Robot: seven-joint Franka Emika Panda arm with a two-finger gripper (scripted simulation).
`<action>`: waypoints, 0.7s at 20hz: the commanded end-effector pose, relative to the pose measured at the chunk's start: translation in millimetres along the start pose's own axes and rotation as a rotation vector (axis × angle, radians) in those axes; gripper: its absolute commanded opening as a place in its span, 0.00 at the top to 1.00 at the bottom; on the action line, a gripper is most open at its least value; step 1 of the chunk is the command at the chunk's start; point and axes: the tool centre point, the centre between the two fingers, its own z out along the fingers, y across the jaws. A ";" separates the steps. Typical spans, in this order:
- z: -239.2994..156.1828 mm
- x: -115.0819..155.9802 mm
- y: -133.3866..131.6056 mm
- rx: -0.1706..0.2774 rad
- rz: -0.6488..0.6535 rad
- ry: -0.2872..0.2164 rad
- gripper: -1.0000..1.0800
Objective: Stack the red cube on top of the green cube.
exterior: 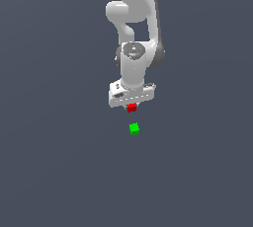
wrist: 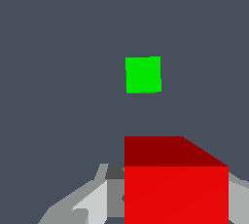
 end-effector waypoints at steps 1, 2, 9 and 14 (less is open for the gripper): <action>0.4 0.0 0.0 0.000 0.000 -0.001 1.00; 0.8 0.6 0.0 0.000 0.000 -0.001 1.00; 11.1 14.8 0.2 0.000 0.000 -0.001 1.00; 25.4 35.1 0.6 0.000 0.000 -0.001 1.00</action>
